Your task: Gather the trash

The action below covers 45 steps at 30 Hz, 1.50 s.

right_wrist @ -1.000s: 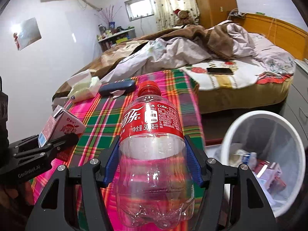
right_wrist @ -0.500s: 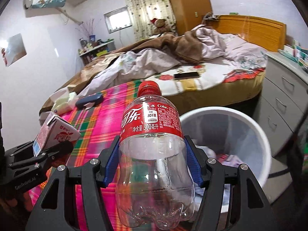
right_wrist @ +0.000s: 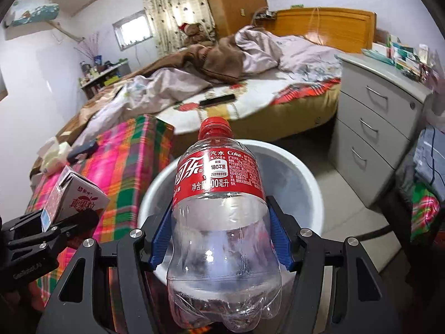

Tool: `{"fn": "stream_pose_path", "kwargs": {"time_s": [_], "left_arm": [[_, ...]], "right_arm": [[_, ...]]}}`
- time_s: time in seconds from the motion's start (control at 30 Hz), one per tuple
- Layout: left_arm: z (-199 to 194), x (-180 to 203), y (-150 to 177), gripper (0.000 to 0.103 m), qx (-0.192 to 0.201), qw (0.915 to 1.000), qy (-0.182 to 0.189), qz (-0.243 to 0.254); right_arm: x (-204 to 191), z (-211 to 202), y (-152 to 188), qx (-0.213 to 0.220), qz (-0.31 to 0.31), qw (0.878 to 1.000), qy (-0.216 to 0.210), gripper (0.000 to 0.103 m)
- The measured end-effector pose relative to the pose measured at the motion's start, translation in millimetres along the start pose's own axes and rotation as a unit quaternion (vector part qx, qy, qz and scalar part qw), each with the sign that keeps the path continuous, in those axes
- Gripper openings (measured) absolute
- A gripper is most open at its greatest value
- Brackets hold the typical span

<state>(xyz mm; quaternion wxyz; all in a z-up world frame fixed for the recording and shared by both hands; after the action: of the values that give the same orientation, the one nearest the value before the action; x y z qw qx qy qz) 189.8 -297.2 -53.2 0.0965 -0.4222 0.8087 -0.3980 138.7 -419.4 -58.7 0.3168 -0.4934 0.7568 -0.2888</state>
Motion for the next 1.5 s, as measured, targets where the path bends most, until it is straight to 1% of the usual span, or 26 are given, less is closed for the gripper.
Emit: {"fn": "stream_pose_path", "kwargs": {"time_s": [0.13, 0.23, 0.33, 0.4, 0.43, 0.47, 0.53, 0.6, 0.67, 0.77, 0.87, 0.97, 1.07, 1.17, 1.27, 1.33, 1.5], "left_arm": [[16.5, 13.8, 1.7, 0.040, -0.013, 0.9999, 0.008, -0.003], [25.9, 23.3, 0.8, 0.040, -0.013, 0.9999, 0.003, 0.006], [36.7, 31.2, 1.1, 0.041, -0.025, 0.9994, 0.022, -0.005], [42.8, 34.3, 1.6, 0.041, -0.029, 0.9993, 0.022, -0.007], [44.9, 36.9, 2.1, 0.048, -0.029, 0.9994, 0.020, 0.000], [46.8, 38.1, 2.4, 0.057, -0.031, 0.9993, 0.018, 0.002], [48.6, 39.7, 3.8, 0.061, -0.034, 0.9993, 0.012, 0.002], [48.5, 39.3, 4.1, 0.061, -0.034, 0.9993, 0.014, 0.002], [48.3, 37.7, 4.3, 0.061, -0.034, 0.9994, 0.011, -0.002], [42.5, 34.7, 3.7, 0.063, -0.027, 0.9996, 0.007, -0.004], [36.9, 31.1, 4.2, 0.064, -0.024, 0.9997, 0.006, -0.009], [26.8, 28.2, 5.5, 0.064, -0.015, 0.9998, 0.000, -0.010], [16.5, 25.1, 7.9, 0.065, -0.009, 0.9998, -0.005, -0.015], [4.3, 23.0, 10.6, 0.066, 0.003, 0.9998, -0.018, -0.009], [-8.0, 20.4, 14.4, 0.068, 0.014, 0.9996, -0.020, -0.014], [-19.0, 19.2, 17.1, 0.070, 0.028, 0.9992, -0.028, -0.010], [-45.4, 8.9, 26.2, 0.071, 0.049, 0.9967, -0.064, -0.011]], "right_arm": [[13.8, 7.0, 5.1, -0.014, 0.003, 1.000, 0.008, 0.064], [20.6, 12.7, 7.1, -0.023, 0.000, 1.000, 0.007, 0.064], [23.9, 17.2, 8.2, -0.030, -0.003, 1.000, 0.004, 0.064], [24.8, 20.9, 9.4, -0.035, -0.009, 0.999, 0.001, 0.064], [24.2, 23.8, 10.9, -0.040, -0.013, 0.999, 0.000, 0.064], [25.8, 25.0, 11.4, -0.042, -0.015, 0.999, 0.000, 0.064], [26.9, 25.9, 12.4, -0.042, -0.013, 0.999, 0.000, 0.065], [27.8, 25.6, 13.1, -0.045, -0.012, 0.999, -0.006, 0.065], [28.7, 24.6, 13.2, -0.045, -0.014, 0.999, 0.001, 0.066], [27.1, 17.5, 12.0, -0.035, -0.013, 0.999, 0.002, 0.066], [26.6, 8.3, 7.7, -0.017, -0.002, 1.000, 0.003, 0.066], [23.0, -2.9, 5.3, -0.004, 0.009, 1.000, -0.009, 0.066], [18.2, -12.9, 4.2, 0.008, 0.005, 1.000, -0.007, 0.066], [10.9, -20.2, 5.4, 0.015, -0.002, 1.000, -0.008, 0.066], [3.5, -26.2, 7.6, 0.022, -0.006, 1.000, -0.011, 0.066], [-0.8, -30.9, 9.7, 0.029, -0.009, 0.999, -0.013, 0.066], [-14.7, -43.5, 20.0, 0.041, -0.020, 0.999, -0.021, 0.066]]}}
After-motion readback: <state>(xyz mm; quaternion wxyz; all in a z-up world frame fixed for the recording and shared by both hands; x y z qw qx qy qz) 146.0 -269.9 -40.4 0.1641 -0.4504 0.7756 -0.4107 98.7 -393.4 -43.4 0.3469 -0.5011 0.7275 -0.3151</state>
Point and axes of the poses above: each gripper's, at about its wrist camera, not at the fingertips, and z roughly the way its jaws point, x to its right, y to its underside, the point moved 9 cm from there along z, roughly the way its jaws point, and after that the axes turned 4 degrees about x, right-handed, at the moved point
